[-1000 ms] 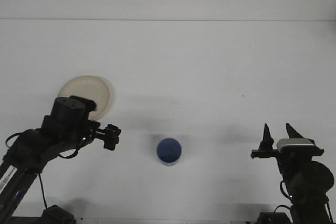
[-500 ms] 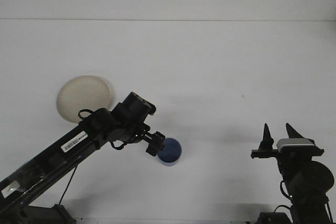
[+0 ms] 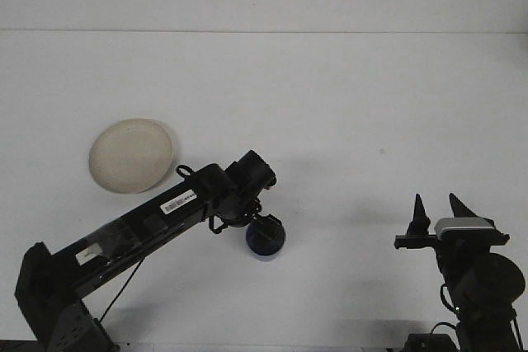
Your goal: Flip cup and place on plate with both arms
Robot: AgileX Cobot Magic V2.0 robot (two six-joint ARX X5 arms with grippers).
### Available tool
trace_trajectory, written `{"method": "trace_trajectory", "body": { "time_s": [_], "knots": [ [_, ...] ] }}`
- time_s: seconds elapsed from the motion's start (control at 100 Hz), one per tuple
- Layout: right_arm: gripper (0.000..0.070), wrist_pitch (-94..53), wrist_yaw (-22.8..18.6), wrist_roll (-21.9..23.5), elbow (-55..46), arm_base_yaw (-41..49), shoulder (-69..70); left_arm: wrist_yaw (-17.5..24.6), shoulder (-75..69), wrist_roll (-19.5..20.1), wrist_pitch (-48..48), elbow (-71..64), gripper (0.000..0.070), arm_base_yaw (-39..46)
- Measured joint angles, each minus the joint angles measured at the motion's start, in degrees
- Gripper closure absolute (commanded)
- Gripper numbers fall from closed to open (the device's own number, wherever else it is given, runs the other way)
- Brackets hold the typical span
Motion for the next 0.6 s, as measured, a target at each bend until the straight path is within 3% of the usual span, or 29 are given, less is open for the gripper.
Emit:
{"method": "trace_trajectory", "body": {
  "time_s": [0.13,0.18,0.31,0.6],
  "knots": [
    [0.0285,0.0,0.0,0.0,0.0,0.0,0.0,0.0,1.8,0.2,0.0,0.0,0.0234,0.0],
    [0.0284,0.0,0.0,0.0,0.0,0.0,0.0,0.0,2.1,0.3,0.0,0.0,0.0342,0.0],
    [0.0285,0.0,0.0,0.0,0.0,0.0,0.0,0.0,2.3,0.8,0.1,0.0,0.07,0.0],
    [0.0284,0.3,0.0,0.0,0.0,0.0,0.0,-0.5,2.4,1.8,-2.3,0.9,0.0692,-0.6]
  ]
}}
